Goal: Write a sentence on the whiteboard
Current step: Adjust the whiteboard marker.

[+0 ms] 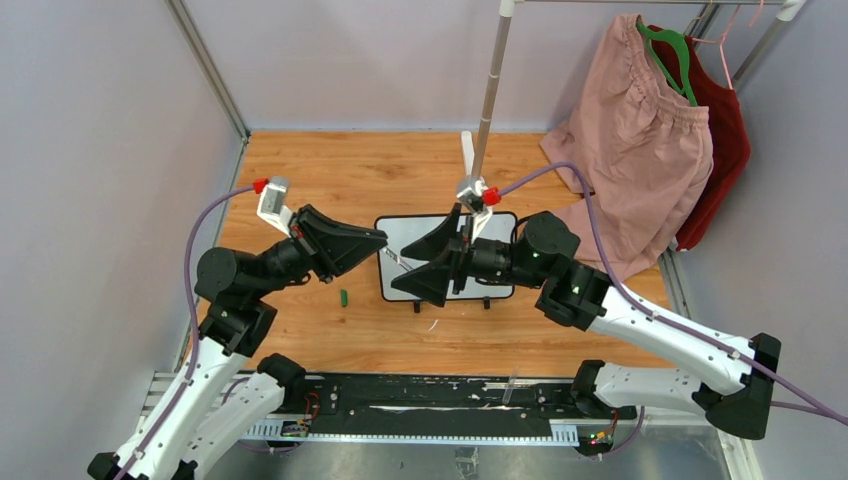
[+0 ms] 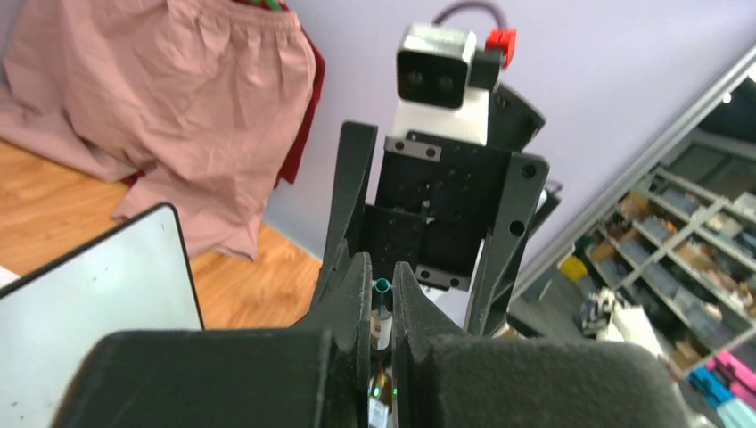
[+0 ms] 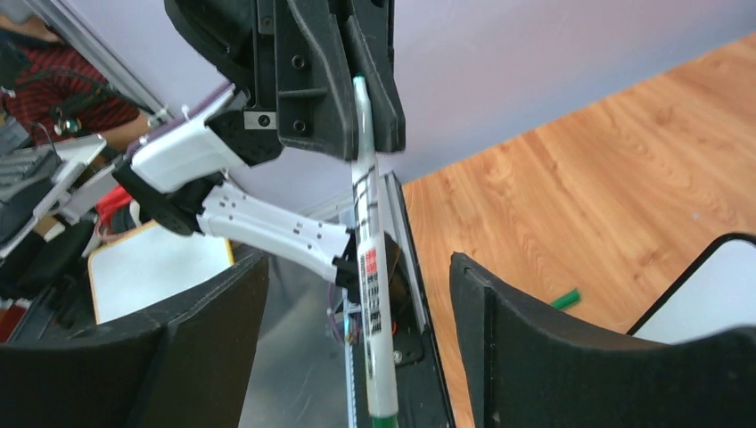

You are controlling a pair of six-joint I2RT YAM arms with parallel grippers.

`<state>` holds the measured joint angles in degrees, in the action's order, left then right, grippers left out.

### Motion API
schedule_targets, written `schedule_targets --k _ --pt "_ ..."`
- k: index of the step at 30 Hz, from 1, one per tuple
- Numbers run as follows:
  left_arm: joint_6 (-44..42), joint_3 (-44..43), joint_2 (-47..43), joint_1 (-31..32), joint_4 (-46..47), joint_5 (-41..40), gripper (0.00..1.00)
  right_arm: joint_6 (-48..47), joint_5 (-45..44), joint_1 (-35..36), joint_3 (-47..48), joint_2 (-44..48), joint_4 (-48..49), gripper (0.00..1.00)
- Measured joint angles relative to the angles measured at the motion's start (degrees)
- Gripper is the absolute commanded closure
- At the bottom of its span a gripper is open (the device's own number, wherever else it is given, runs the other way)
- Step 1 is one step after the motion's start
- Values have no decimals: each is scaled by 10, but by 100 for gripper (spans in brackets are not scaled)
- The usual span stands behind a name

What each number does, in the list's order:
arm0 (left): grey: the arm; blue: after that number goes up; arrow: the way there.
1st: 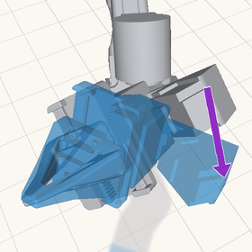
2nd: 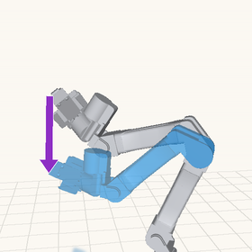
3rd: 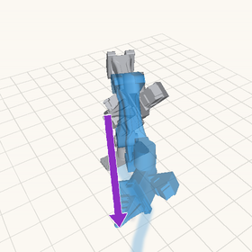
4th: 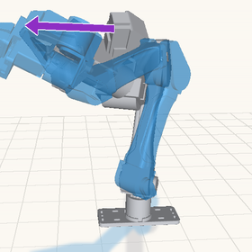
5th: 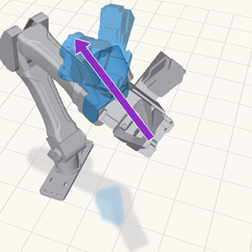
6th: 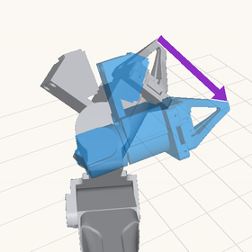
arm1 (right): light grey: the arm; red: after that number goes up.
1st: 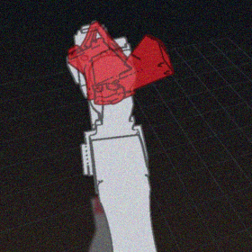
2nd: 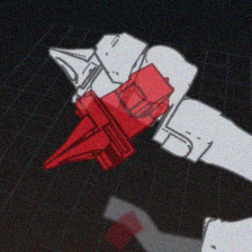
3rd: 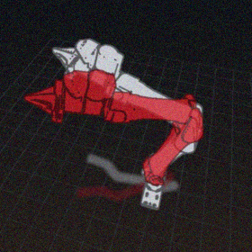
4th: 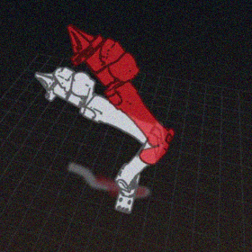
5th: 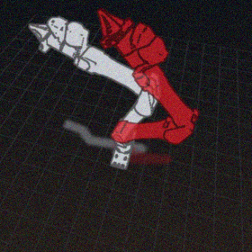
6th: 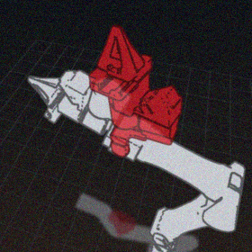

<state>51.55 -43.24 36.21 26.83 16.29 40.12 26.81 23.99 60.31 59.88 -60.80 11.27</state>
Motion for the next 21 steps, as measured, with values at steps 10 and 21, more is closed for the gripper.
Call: schedule_targets --k 10,21 --pt "120 37 -43 0 87 -184 100 54 -93 0 -64 31 161 27" --pt "205 80 -85 11 106 -308 100 82 -153 0 -38 -26 226 37"
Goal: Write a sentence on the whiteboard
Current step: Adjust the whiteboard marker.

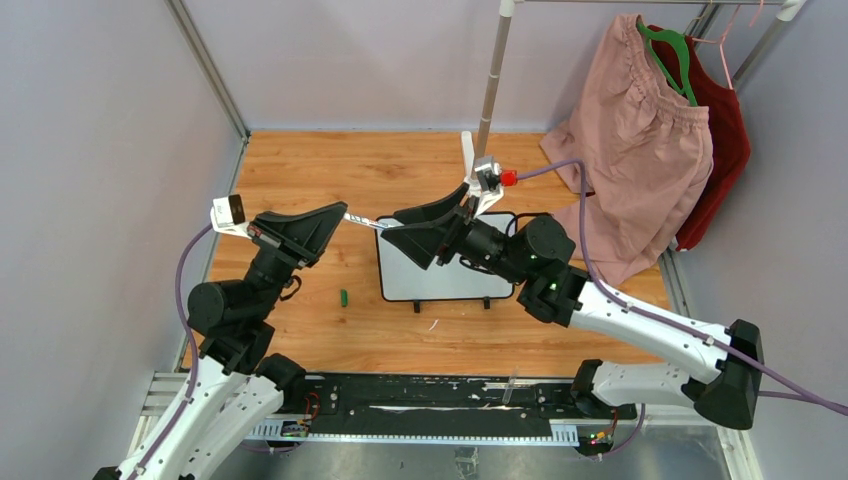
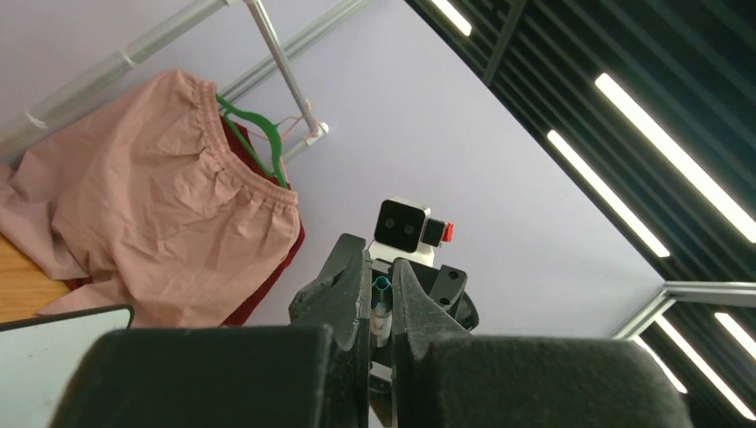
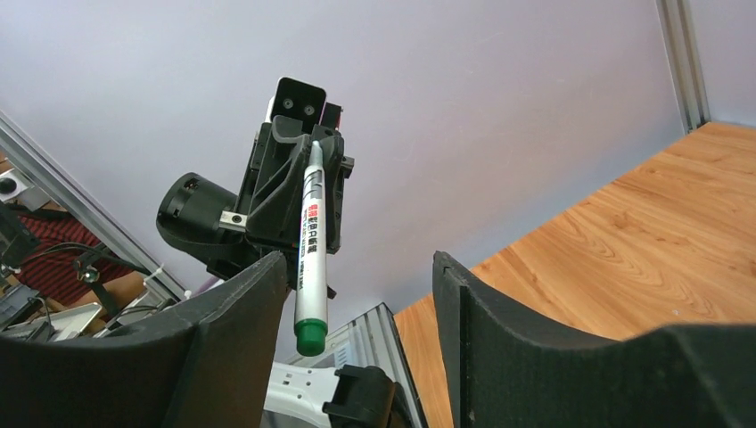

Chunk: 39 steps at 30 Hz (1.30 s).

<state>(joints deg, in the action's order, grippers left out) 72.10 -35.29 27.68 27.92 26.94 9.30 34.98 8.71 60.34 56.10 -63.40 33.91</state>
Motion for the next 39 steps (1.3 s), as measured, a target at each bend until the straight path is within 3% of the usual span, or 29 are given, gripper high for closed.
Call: schedule_targets --k 2,7,27,34,39 --pt "9 2 -2 1 0 -14 100 3 0 0 10 -14 0 39" --pt "24 4 -3 3 0 -35 100 7 3 0 25 -28 -1 57" --pt "76 19 3 7 2 -61 100 12 12 0 64 -70 0 55" --pt "87 20 13 7 4 -58 100 8 12 0 64 -70 0 70" --pt "92 20 19 7 3 -57 100 5 11 0 71 -73 0 60"
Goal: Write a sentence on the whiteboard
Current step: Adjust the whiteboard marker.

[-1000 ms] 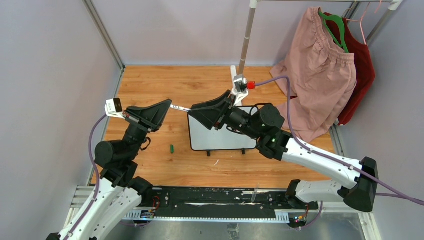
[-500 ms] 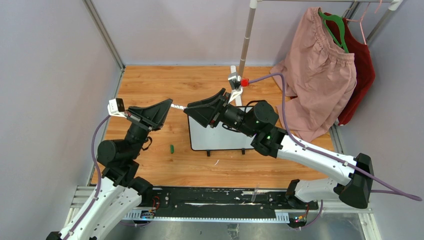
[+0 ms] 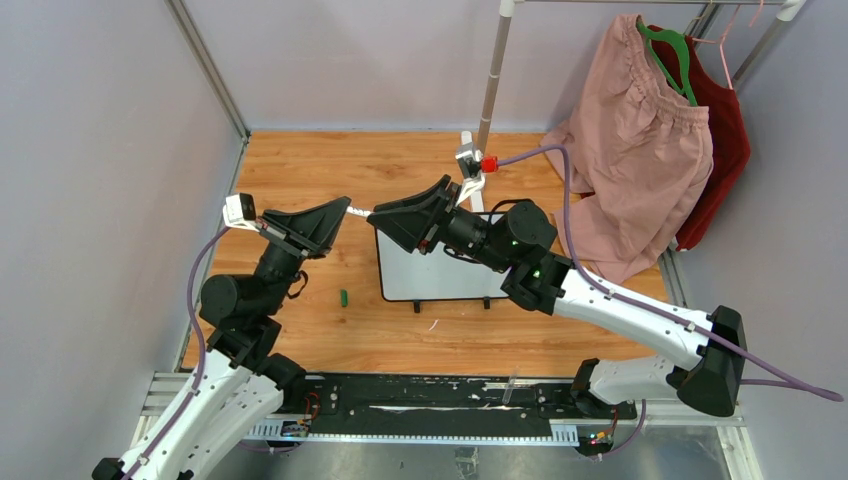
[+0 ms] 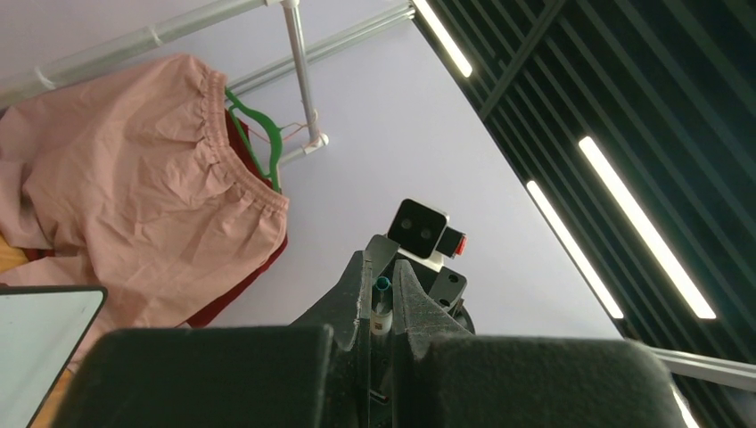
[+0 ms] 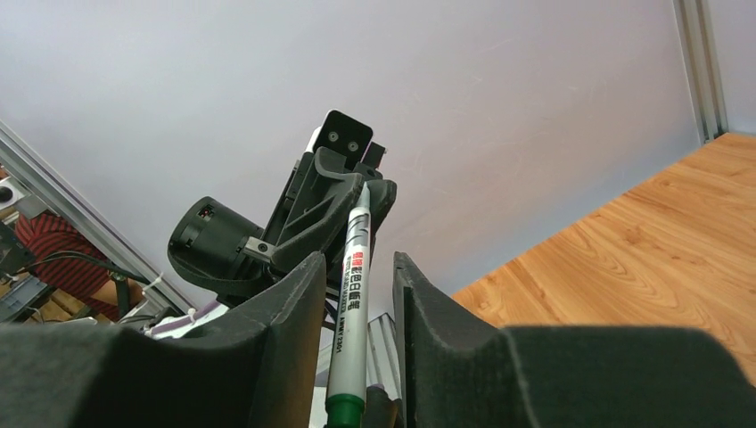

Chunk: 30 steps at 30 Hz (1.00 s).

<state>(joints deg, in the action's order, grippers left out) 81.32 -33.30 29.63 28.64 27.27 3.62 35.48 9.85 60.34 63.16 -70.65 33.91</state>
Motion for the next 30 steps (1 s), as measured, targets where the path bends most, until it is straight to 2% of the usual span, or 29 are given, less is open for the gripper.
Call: schedule_targets --k 3,17,27,28,30 --pt "3 0 0 0 0 0 100 -4 -1 0 0 0 0 62" --pt "3 4 0 0 0 -3 100 -8 -4 0 0 -2 0 100" --pt "1 5 1 0 1 -3 100 -8 -4 0 0 -1 -5 100" --pt "1 5 2 0 0 -3 100 -8 -4 0 0 0 -7 98" --pt "1 5 2 0 0 -2 100 -8 -3 0 0 0 -9 85"
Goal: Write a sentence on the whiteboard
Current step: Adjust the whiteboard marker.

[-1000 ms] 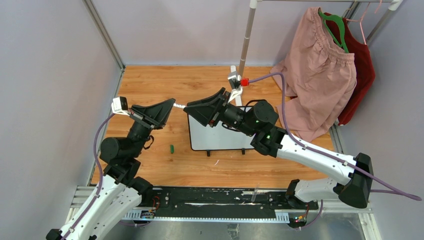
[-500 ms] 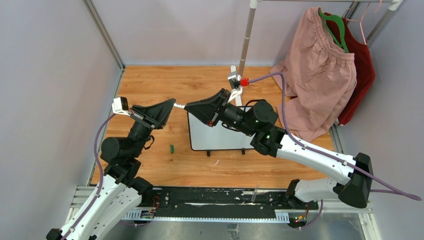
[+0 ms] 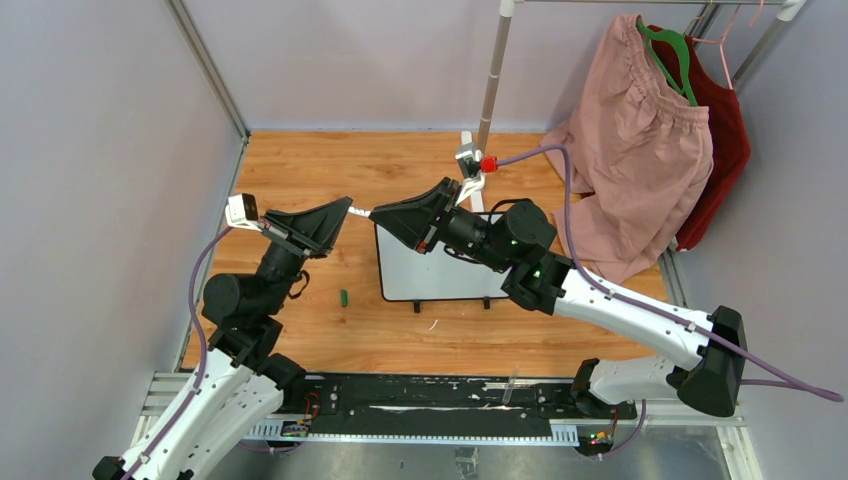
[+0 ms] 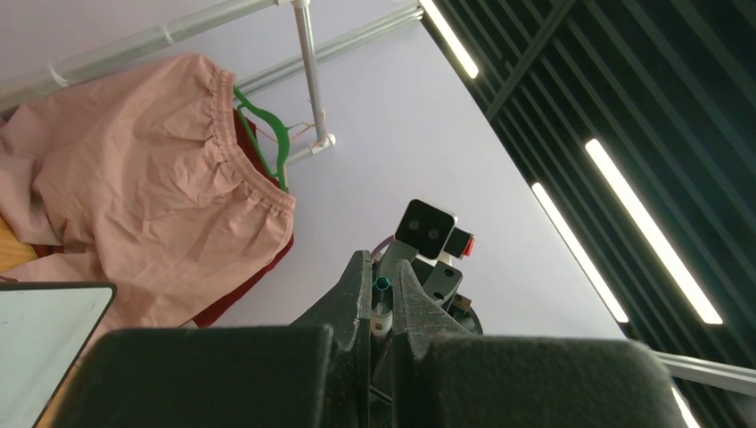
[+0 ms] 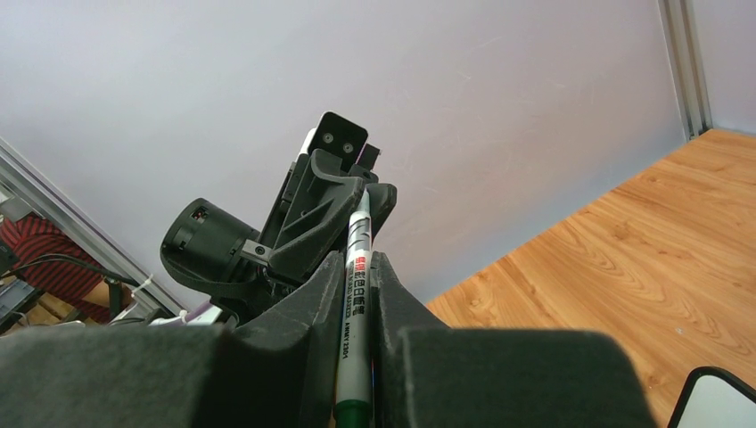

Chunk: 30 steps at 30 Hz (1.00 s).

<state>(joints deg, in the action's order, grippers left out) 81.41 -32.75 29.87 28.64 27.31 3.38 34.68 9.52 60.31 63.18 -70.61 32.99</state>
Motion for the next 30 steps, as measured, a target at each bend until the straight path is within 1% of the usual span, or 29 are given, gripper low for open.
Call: schedule_targets --k 2,3,7,9,10,12,18,19,30 --pt "0 0 0 0 0 0 100 0 2 0 0 0 -1 76" --pt "0 0 0 0 0 0 100 0 3 0 0 0 -1 74" --pt "0 0 0 0 0 0 100 0 7 0 0 0 -3 68" --pt "0 0 0 0 0 0 100 0 8 0 0 0 -4 67" --pt "0 0 0 0 0 0 100 0 9 0 0 0 -4 68" --pt "0 0 0 0 0 0 100 0 9 0 0 0 -5 73" --pt "1 0 0 0 1 0 100 0 9 0 0 0 -6 99" --pt "1 0 0 0 1 0 100 0 8 0 0 0 -7 100" --pt "1 7 0 1 9 1 100 -13 7 0 -3 3 -6 99"
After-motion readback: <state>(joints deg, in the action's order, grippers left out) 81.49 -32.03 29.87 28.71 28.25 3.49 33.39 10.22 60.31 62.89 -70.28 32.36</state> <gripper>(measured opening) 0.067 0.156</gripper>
